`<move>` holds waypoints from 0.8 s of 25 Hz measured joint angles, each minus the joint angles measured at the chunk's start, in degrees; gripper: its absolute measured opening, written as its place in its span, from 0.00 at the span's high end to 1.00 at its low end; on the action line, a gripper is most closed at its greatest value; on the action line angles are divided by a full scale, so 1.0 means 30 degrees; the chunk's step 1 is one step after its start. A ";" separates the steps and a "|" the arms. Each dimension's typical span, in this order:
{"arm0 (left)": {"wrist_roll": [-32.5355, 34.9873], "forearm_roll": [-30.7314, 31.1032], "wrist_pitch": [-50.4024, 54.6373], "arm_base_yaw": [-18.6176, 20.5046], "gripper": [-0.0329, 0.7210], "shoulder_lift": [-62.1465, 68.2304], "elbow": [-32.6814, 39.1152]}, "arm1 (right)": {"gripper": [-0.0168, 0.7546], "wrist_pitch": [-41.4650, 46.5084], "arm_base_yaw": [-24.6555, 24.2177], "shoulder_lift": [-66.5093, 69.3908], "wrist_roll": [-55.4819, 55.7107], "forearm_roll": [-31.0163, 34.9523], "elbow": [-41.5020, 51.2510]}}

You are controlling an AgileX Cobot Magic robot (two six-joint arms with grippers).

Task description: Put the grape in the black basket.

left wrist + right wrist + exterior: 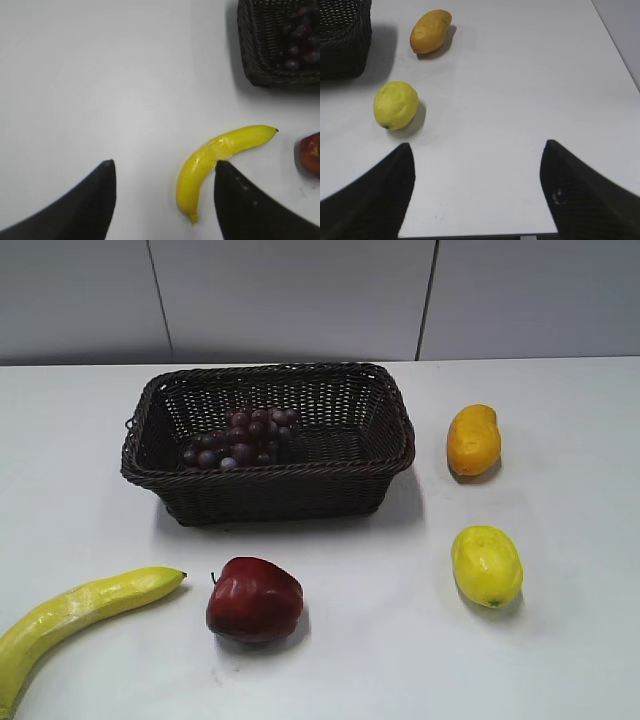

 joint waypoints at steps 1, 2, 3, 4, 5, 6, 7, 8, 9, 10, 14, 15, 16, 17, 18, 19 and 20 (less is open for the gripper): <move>-0.0016 0.0000 -0.0215 0.0000 0.18 -0.0800 0.0729 | 0.21 0.0000 0.0000 0.0000 0.0000 0.0000 0.0000; -0.0016 0.0000 -0.0391 0.0000 0.18 -0.1798 0.1440 | 0.21 0.0000 0.0000 0.0000 0.0000 0.0000 0.0000; -0.0016 0.0000 -0.0625 0.0000 0.18 -0.2819 0.2023 | 0.21 0.0000 0.0000 0.0000 0.0000 0.0000 0.0000; -0.0016 0.0000 -0.0825 0.0000 0.18 -0.3685 0.2710 | 0.21 0.0000 0.0000 0.0000 0.0000 0.0000 0.0000; -0.0016 0.0000 -0.0945 0.0000 0.18 -0.4733 0.3387 | 0.21 0.0000 0.0000 0.0000 0.0000 0.0000 0.0000; -0.0016 0.0000 -0.1023 0.0000 0.18 -0.5792 0.4043 | 0.21 0.0000 0.0000 0.0000 0.0000 0.0000 0.0000; -0.0016 0.0000 -0.1024 0.0005 0.18 -0.6846 0.4583 | 0.21 0.0000 0.0000 0.0000 0.0000 0.0000 0.0000; -0.0016 0.0000 -0.1024 0.0005 0.18 -0.7720 0.5197 | 0.21 0.0000 0.0000 0.0000 0.0000 0.0000 0.0000; -0.0016 0.0000 -0.1003 0.0005 0.18 -0.8743 0.5702 | 0.21 0.0000 0.0000 0.0000 0.0000 0.0000 0.0000; -0.0016 0.0000 -0.0896 0.0005 0.18 -0.9741 0.6281 | 0.21 0.0000 0.0000 0.0000 0.0000 0.0000 0.0000; -0.0016 0.0020 -0.0518 0.0005 0.18 -1.3131 0.7921 | 0.21 0.0000 0.0000 0.0000 0.0000 0.0000 0.0000; -0.0016 0.0020 -0.0518 0.0005 0.18 -1.3731 0.8201 | 0.21 0.0000 0.0000 0.0000 0.0000 0.0000 0.0000; -0.0016 0.0020 -0.0518 0.0005 0.18 -1.4370 0.8470 | 0.21 0.0000 0.0000 0.0000 0.0000 0.0000 0.0000; -0.0016 0.0020 -0.0578 0.0005 0.18 -1.4869 0.8682 | 0.21 0.0000 0.0000 0.0000 0.0000 0.0000 0.0000; -0.0016 0.0020 -0.0628 0.0005 0.18 -1.5243 0.8875 | 0.21 0.0000 0.0000 0.0000 0.0000 0.0000 0.0000; -0.0016 0.0039 -0.0658 0.0005 0.18 -1.5433 0.8947 | 0.21 0.0000 0.0000 0.0000 0.0000 0.0000 0.0000; -0.0016 0.0056 -0.0712 0.0005 0.18 -1.5548 0.8965 | 0.21 0.0000 0.0000 0.0000 0.0000 0.0000 0.0000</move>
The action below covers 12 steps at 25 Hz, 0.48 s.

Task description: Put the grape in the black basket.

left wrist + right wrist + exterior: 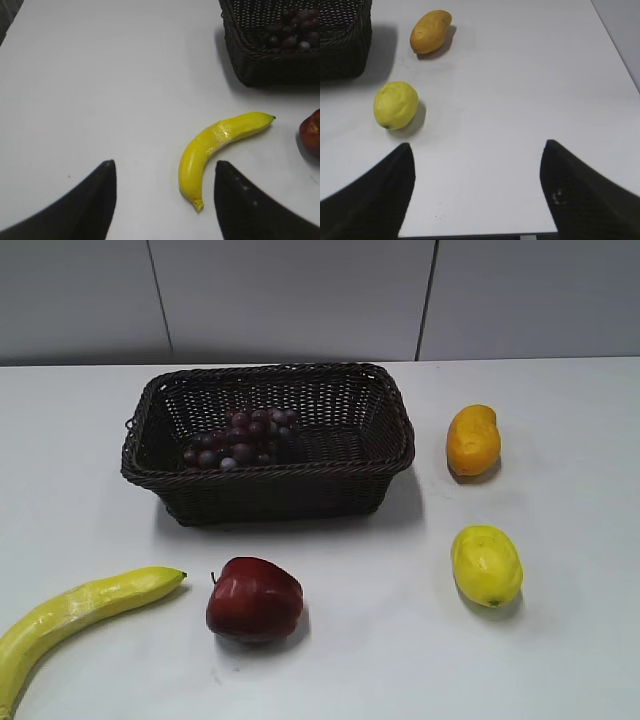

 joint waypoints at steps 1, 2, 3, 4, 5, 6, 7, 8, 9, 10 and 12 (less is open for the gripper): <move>0.0000 0.0040 -0.0007 0.0000 0.18 -0.0038 0.0000 | 0.21 0.0000 0.0000 0.0000 0.0000 0.0000 0.0000; 0.0000 0.0040 -0.0007 0.0000 0.18 -0.0057 0.0000 | 0.21 0.0000 0.0000 0.0000 0.0000 0.0000 0.0000; 0.0000 0.0040 -0.0015 0.0000 0.18 -0.0057 0.0000 | 0.21 0.0000 0.0000 0.0000 0.0000 0.0000 0.0000; 0.0000 0.0040 -0.0032 0.0000 0.18 -0.0057 0.0000 | 0.21 0.0000 0.0000 0.0000 0.0000 0.0000 0.0000; 0.0000 0.0048 -0.0032 0.0000 0.18 -0.0057 0.0000 | 0.21 0.0000 0.0000 0.0000 0.0000 0.0000 0.0000; 0.0000 0.0048 -0.0040 0.0000 0.18 -0.0057 0.0000 | 0.21 0.0000 0.0000 0.0000 0.0000 0.0000 0.0000; 0.0000 0.0048 -0.0040 0.0000 0.18 -0.0057 0.0000 | 0.21 0.0000 0.0000 0.0000 0.0000 0.0000 0.0000; 0.0000 0.0048 -0.0058 0.0000 0.18 -0.0057 0.0000 | 0.21 0.0000 0.0000 0.0000 0.0000 0.0000 0.0000; 0.0000 0.0048 -0.0056 0.0000 0.18 -0.0057 0.0000 | 0.21 0.0000 0.0000 0.0000 0.0000 0.0000 0.0000; 0.0000 0.0048 -0.0056 0.0000 0.18 -0.0057 0.0000 | 0.21 0.0000 0.0000 0.0000 0.0000 0.0000 0.0000; 0.0000 0.0048 -0.0063 0.0000 0.18 -0.0057 0.0000 | 0.21 0.0000 0.0000 0.0000 0.0000 0.0000 0.0000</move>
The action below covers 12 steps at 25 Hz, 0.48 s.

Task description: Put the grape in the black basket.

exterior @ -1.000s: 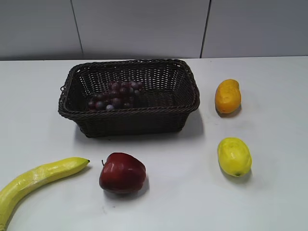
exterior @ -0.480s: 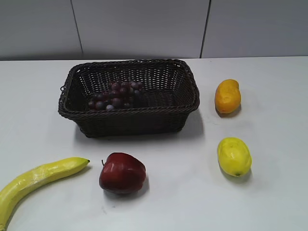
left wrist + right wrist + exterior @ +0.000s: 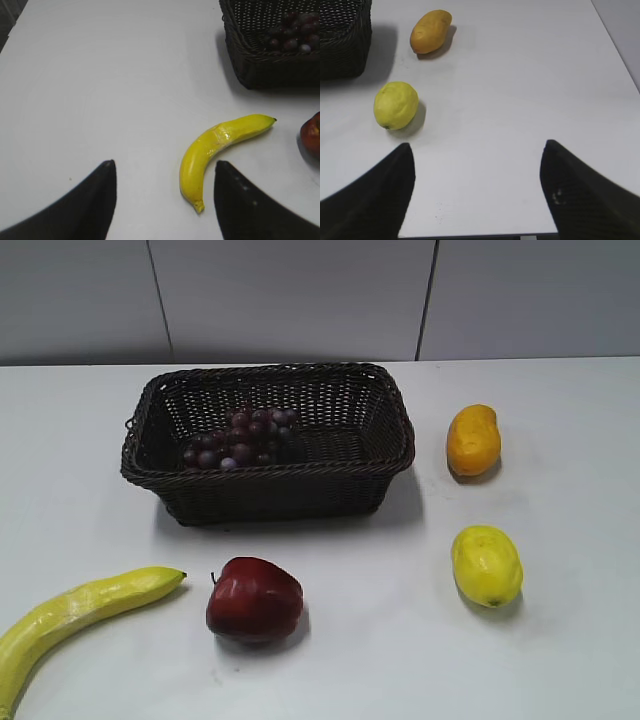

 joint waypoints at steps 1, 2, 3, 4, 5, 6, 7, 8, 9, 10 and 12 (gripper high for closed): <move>0.0000 0.0000 0.0000 0.0000 0.18 0.0000 0.0000 | 0.21 0.0000 0.0000 0.0000 0.0000 0.0000 0.0000; 0.0000 0.0000 0.0000 0.0000 0.18 0.0000 0.0000 | 0.21 0.0000 0.0000 0.0000 0.0000 0.0000 0.0000; 0.0000 0.0000 0.0000 0.0000 0.18 -0.0041 0.0000 | 0.21 0.0000 0.0000 0.0000 0.0000 0.0000 0.0000; 0.0000 0.0000 -0.0015 0.0000 0.18 -0.0178 0.0000 | 0.21 0.0000 0.0000 0.0000 0.0000 0.0000 0.0000; 0.0000 0.0000 -0.0015 0.0000 0.18 -0.0362 0.0000 | 0.21 0.0000 0.0000 0.0000 0.0000 0.0000 0.0000; 0.0000 0.0000 -0.0015 0.0000 0.18 -0.0663 0.0000 | 0.21 0.0000 0.0000 0.0000 0.0000 0.0000 0.0000; 0.0000 0.0000 -0.0015 0.0000 0.18 -0.1030 0.0000 | 0.21 0.0000 0.0000 0.0000 0.0000 0.0000 0.0000; 0.0000 0.0000 -0.0015 0.0000 0.18 -0.1362 0.0000 | 0.21 0.0000 0.0000 0.0000 0.0000 0.0000 0.0000; 0.0000 0.0000 -0.0035 0.0000 0.18 -0.1752 0.0000 | 0.21 0.0000 0.0000 0.0000 0.0000 0.0000 0.0000; 0.0000 0.0000 -0.0035 0.0000 0.18 -0.1979 0.0000 | 0.21 0.0000 0.0000 0.0000 0.0000 0.0000 0.0000; 0.0000 0.0000 -0.0050 0.0000 0.18 -0.2092 0.0000 | 0.21 0.0000 0.0000 0.0000 0.0000 0.0000 0.0000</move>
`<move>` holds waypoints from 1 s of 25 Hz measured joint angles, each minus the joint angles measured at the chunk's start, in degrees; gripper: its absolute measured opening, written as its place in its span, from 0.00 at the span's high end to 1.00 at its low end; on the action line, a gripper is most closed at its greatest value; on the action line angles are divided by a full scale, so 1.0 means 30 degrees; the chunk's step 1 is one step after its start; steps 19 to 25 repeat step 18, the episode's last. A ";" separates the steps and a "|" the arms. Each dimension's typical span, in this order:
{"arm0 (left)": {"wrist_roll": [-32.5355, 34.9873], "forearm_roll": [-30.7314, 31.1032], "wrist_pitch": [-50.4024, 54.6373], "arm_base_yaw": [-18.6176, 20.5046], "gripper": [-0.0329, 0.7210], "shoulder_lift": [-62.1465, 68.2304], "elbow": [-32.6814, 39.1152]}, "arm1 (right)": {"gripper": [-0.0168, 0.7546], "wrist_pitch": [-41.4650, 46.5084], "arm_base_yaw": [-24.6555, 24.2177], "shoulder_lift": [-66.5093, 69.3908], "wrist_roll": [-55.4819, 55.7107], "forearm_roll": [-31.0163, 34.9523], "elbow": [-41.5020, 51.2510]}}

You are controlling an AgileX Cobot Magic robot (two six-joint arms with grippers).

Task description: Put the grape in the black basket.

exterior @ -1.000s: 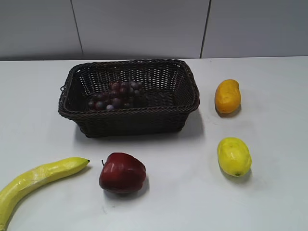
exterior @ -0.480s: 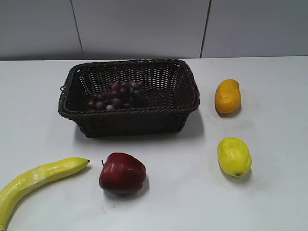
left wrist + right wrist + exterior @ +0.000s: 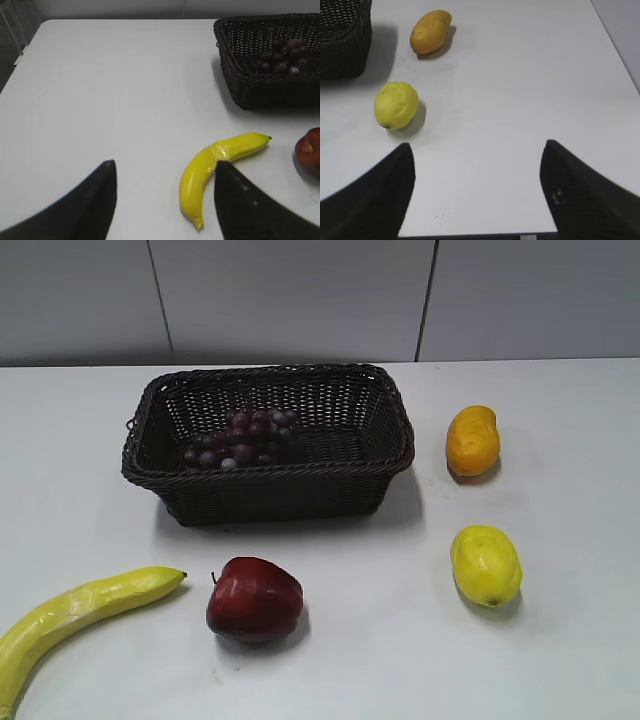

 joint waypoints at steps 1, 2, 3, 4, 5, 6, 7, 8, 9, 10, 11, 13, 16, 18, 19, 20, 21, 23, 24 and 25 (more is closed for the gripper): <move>0.0000 0.0000 0.0000 0.0000 0.18 0.0000 0.0000 | 0.21 0.0000 0.0000 0.0000 0.0000 0.0000 0.0000; -0.0017 0.0000 0.0000 0.0000 0.18 0.0000 0.0000 | 0.21 0.0000 0.0000 0.0000 0.0000 0.0000 0.0000; -0.0004 0.0000 0.0000 0.0000 0.18 0.0000 0.0000 | 0.21 0.0000 0.0000 0.0000 0.0000 0.0000 0.0000; -0.0004 0.0000 0.0000 0.0000 0.18 0.0000 0.0000 | 0.21 0.0000 0.0000 0.0000 0.0000 0.0000 0.0000; -0.0004 0.0000 0.0000 0.0000 0.18 0.0000 0.0000 | 0.21 0.0000 0.0000 0.0000 0.0000 0.0000 0.0000; -0.0004 0.0000 0.0000 0.0000 0.18 0.0000 0.0000 | 0.21 0.0000 0.0000 0.0000 0.0000 0.0000 0.0000; -0.0004 0.0000 0.0000 0.0000 0.18 0.0000 0.0000 | 0.21 0.0000 0.0000 0.0000 0.0000 0.0000 0.0000; -0.0004 0.0000 0.0000 0.0000 0.18 0.0000 0.0000 | 0.21 0.0000 0.0000 0.0000 0.0000 0.0000 0.0000; -0.0004 0.0000 0.0000 0.0000 0.18 0.0000 0.0000 | 0.21 0.0000 0.0000 0.0000 0.0000 0.0000 0.0000; -0.0004 0.0000 0.0000 0.0000 0.18 0.0000 0.0000 | 0.21 0.0000 0.0000 0.0000 0.0000 0.0000 0.0000; -0.0004 0.0000 0.0000 0.0000 0.18 0.0000 0.0000 | 0.21 0.0000 0.0000 0.0000 0.0000 0.0000 0.0000; -0.0004 0.0000 0.0000 0.0000 0.18 -0.0005 0.0000 | 0.21 0.0000 0.0000 0.0000 0.0000 0.0000 0.0000; -0.0004 0.0000 0.0000 0.0000 0.18 -0.0005 0.0000 | 0.21 0.0000 0.0000 0.0000 0.0000 0.0000 0.0000; -0.0004 0.0000 0.0000 0.0000 0.18 -0.0005 0.0000 | 0.21 0.0000 0.0000 0.0000 0.0000 0.0000 0.0000; -0.0004 0.0000 0.0000 0.0000 0.18 -0.0005 0.0000 | 0.21 0.0000 0.0000 0.0000 0.0000 0.0000 0.0000; -0.0004 0.0000 0.0000 0.0000 0.18 -0.0005 0.0000 | 0.21 0.0000 0.0000 0.0000 0.0000 0.0000 0.0000; -0.0004 0.0000 0.0000 0.0000 0.18 -0.0005 0.0000 | 0.21 0.0000 0.0000 0.0000 0.0000 0.0000 0.0000; -0.0004 0.0000 0.0000 0.0000 0.18 -0.0005 0.0000 | 0.21 0.0000 0.0000 0.0000 0.0000 0.0000 0.0000; -0.0004 0.0000 0.0000 0.0000 0.18 -0.0005 0.0000 | 0.21 0.0000 0.0000 0.0000 0.0000 0.0000 0.0000; -0.0004 0.0000 0.0000 0.0000 0.18 -0.0005 0.0000 | 0.21 0.0000 0.0000 0.0000 0.0000 0.0000 0.0000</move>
